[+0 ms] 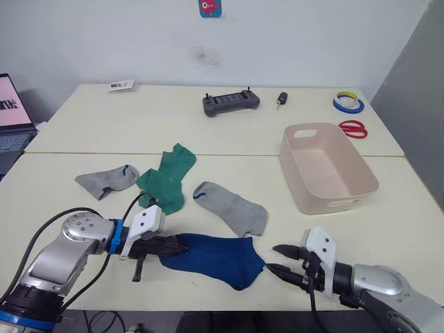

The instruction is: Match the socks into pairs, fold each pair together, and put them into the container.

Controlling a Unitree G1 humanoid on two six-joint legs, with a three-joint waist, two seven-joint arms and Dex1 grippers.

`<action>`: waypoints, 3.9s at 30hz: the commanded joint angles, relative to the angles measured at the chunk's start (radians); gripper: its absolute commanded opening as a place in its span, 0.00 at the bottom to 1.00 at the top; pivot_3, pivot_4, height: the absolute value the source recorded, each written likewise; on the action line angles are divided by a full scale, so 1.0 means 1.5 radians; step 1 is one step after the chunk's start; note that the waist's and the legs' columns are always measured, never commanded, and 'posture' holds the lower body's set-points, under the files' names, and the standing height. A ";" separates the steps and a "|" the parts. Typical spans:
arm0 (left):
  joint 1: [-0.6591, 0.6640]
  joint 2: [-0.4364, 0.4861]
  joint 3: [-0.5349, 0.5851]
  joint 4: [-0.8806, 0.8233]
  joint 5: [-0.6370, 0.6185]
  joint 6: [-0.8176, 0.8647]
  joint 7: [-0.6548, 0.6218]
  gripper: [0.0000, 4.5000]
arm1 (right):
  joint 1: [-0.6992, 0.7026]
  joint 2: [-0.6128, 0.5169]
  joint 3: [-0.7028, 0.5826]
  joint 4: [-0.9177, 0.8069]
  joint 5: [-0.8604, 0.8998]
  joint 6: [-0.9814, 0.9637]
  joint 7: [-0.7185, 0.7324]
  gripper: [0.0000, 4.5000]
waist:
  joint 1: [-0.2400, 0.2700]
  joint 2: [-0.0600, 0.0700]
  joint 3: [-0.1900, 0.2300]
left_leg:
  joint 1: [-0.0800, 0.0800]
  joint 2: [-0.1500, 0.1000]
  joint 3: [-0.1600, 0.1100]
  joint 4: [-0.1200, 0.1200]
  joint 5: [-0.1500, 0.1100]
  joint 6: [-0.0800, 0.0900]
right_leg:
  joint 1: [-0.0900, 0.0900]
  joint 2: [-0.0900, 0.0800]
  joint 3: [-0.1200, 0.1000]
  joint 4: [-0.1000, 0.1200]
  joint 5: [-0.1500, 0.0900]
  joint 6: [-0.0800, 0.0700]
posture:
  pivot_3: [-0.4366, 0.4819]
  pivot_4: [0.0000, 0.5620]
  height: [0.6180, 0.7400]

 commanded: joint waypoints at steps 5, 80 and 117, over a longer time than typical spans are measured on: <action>-0.001 -0.006 -0.003 0.010 0.014 -0.021 -0.007 0.00 | -0.001 0.054 0.098 -0.002 -0.045 0.032 -0.094 0.75 | 0.000 0.000 0.000 | 0.000 0.000 0.000 0.000 0.000 0.000 | 0.000 0.000 0.000 0.000 0.000 0.000 | 0.48 0.27 1.00; -0.019 -0.072 -0.060 0.030 0.055 0.015 0.074 0.00 | -0.445 0.186 0.189 0.222 0.134 0.247 -0.023 0.00 | -0.001 0.002 -0.002 | 0.000 0.000 -0.001 0.000 0.000 0.000 | 0.000 0.000 0.000 0.000 0.000 0.000 | 0.48 0.27 1.00; -0.010 -0.001 0.108 -0.003 -0.055 0.114 0.060 0.00 | -0.432 0.056 0.227 0.155 -0.033 0.046 0.051 0.16 | -0.004 0.002 -0.001 | -0.001 0.001 -0.001 0.000 0.000 0.000 | -0.002 0.000 -0.001 0.000 0.000 0.000 | 0.48 0.27 1.00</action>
